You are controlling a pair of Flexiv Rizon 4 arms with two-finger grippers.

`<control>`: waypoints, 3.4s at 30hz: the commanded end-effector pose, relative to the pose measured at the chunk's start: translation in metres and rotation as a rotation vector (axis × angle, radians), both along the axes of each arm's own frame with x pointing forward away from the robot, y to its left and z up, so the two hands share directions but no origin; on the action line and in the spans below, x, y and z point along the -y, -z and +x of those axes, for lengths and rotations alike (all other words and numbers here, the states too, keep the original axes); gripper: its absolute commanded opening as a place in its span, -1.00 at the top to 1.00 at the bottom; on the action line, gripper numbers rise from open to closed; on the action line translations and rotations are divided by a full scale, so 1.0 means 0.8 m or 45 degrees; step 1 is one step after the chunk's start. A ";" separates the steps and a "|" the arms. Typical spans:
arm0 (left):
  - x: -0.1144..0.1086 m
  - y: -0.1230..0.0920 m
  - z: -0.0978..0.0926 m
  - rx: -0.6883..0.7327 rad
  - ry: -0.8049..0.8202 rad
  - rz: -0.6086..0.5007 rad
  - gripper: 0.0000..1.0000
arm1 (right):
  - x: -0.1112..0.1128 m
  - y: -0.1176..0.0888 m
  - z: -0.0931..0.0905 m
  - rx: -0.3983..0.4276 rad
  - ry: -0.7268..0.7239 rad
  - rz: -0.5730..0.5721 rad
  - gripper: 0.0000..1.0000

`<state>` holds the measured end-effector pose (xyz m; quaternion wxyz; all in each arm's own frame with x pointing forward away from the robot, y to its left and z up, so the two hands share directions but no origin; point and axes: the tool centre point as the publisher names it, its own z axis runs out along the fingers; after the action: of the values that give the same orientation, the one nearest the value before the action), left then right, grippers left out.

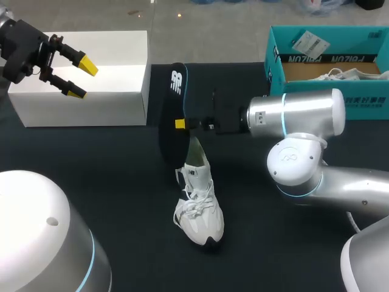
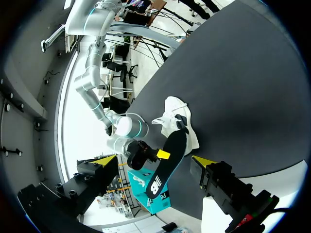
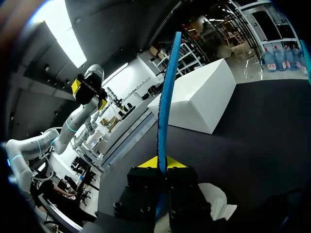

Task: Take the shoe out of the shoebox, open the shoe tongue, remove and reinsert the insole, then place the shoe into the shoebox

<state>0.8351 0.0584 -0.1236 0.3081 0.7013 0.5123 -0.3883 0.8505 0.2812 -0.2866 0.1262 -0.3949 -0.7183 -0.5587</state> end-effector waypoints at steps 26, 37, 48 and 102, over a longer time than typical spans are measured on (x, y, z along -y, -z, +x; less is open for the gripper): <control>-0.001 0.000 0.000 0.001 0.002 0.004 -1.00 | 0.050 -0.005 0.039 0.233 -0.064 -0.020 1.00; -0.001 0.000 0.000 0.001 0.002 0.004 -1.00 | 0.057 0.001 0.036 0.196 -0.150 0.037 1.00; -0.001 0.000 0.000 0.001 0.002 0.004 -1.00 | 0.043 0.009 0.025 0.251 -0.161 0.139 1.00; -0.001 0.000 0.000 0.001 0.002 0.004 -1.00 | 0.049 0.048 -0.023 0.270 -0.375 0.003 0.33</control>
<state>0.8351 0.0584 -0.1235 0.3080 0.7014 0.5123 -0.3883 0.8283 0.2373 -0.3260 0.1309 -0.2257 -0.7754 -0.5751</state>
